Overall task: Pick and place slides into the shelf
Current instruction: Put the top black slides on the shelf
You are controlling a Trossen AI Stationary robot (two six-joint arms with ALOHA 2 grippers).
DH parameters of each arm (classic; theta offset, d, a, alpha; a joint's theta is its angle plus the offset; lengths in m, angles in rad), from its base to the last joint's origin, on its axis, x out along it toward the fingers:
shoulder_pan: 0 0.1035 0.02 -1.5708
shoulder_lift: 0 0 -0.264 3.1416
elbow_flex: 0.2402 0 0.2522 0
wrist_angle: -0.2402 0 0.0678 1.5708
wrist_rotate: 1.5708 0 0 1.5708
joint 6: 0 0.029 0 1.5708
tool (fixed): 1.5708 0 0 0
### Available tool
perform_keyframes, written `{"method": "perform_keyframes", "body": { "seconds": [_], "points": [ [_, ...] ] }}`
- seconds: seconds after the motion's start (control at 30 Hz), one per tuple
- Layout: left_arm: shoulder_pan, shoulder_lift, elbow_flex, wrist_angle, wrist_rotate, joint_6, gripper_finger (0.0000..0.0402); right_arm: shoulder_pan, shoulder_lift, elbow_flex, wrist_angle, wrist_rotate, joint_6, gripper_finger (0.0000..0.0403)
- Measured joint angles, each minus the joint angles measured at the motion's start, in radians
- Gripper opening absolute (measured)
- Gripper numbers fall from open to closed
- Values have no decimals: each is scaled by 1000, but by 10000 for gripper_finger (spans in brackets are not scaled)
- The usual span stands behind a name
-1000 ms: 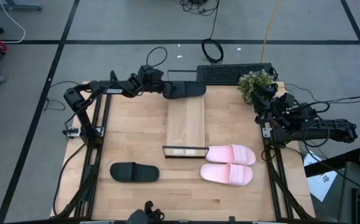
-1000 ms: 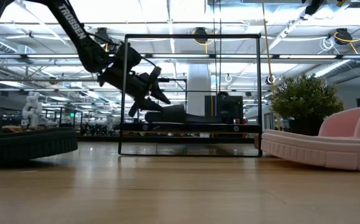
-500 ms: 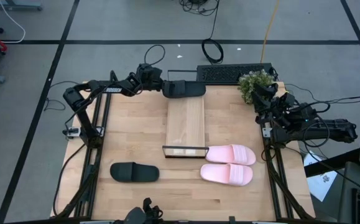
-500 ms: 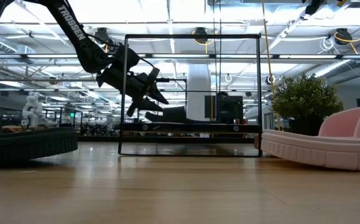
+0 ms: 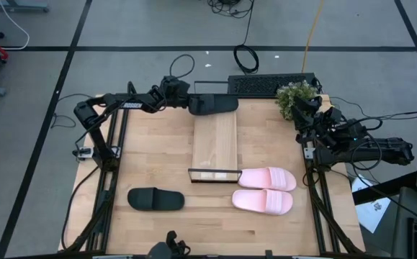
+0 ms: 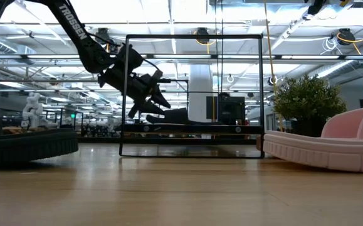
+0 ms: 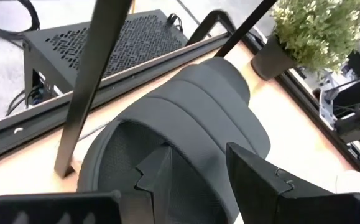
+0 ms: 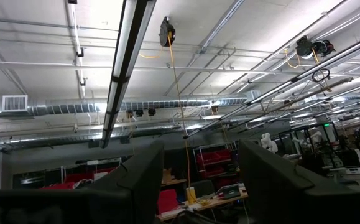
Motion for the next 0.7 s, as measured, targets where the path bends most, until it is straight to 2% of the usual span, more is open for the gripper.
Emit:
{"method": "perform_keyframes", "body": {
  "seconds": [0.3,0.7],
  "points": [
    [7,0,0,75,-1,-14,145,0,0,0,0,-4,10,196],
    [16,0,0,32,-11,-8,145,0,0,0,0,-4,9,196]
  ]
}}
